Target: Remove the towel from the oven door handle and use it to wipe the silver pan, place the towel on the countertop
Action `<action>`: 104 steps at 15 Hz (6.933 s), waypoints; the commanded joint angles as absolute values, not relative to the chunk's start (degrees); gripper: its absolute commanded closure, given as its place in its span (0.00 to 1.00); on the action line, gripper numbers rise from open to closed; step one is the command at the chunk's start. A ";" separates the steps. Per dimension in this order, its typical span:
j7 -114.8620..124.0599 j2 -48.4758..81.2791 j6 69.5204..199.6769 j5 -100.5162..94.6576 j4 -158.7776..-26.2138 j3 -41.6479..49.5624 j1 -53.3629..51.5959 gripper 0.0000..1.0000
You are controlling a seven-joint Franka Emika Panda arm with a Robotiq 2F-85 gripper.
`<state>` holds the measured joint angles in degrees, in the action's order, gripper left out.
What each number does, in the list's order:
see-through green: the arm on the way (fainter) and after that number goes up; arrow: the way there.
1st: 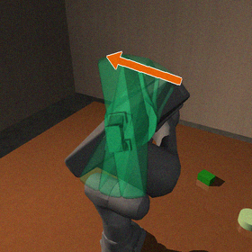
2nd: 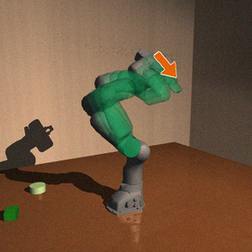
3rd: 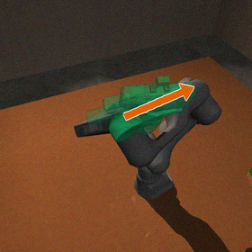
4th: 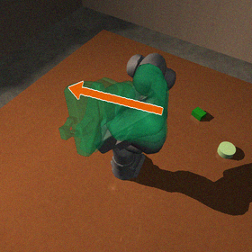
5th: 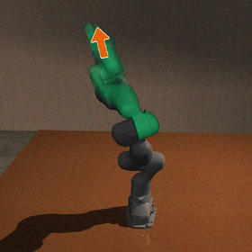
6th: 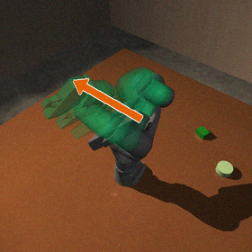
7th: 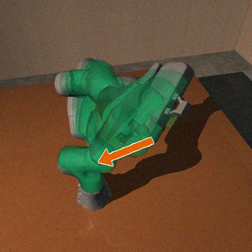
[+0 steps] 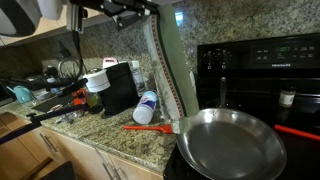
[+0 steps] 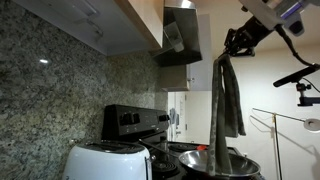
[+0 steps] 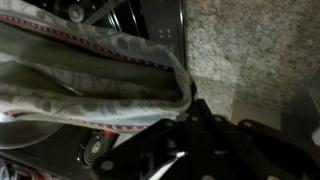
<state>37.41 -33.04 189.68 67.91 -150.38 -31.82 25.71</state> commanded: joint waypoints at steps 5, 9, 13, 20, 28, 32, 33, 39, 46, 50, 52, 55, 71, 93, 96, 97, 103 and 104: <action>29.10 -21.91 170.73 64.35 -146.58 -18.63 20.73 0.99; 29.83 -19.26 162.37 56.96 -146.07 -17.62 23.27 0.99; 32.41 -16.32 155.76 53.64 -144.52 -9.93 17.79 0.99; 32.09 -16.09 159.22 52.25 -146.00 -6.32 13.82 0.99; 45.86 -2.64 177.36 51.18 -139.43 -6.42 15.19 0.99; 51.03 6.30 180.10 46.36 -136.48 -5.24 15.18 0.99; 53.48 8.86 180.69 43.67 -135.99 -4.34 14.90 0.99; 67.21 17.37 176.74 29.42 -132.87 8.72 6.49 0.99; 78.76 19.90 162.46 11.85 -127.36 27.42 -8.42 0.99; 86.52 19.24 153.04 2.40 -123.73 27.87 -8.66 0.99; 88.70 18.82 152.00 0.81 -122.81 25.53 -6.93 0.99; 88.31 19.10 154.17 0.24 -123.59 23.61 -5.03 0.96; 83.80 32.64 143.63 -0.73 -108.93 15.68 -2.00 0.99; 74.50 34.61 116.48 -4.88 -90.00 15.81 6.43 0.99; 70.63 35.28 121.52 -6.36 -89.96 15.71 6.77 0.99; 69.46 35.55 123.63 -6.82 -89.99 15.78 6.82 0.99; 56.59 36.79 130.05 -5.55 -89.52 14.47 8.74 0.99; 53.90 36.84 129.40 -4.79 -89.30 14.00 9.22 0.99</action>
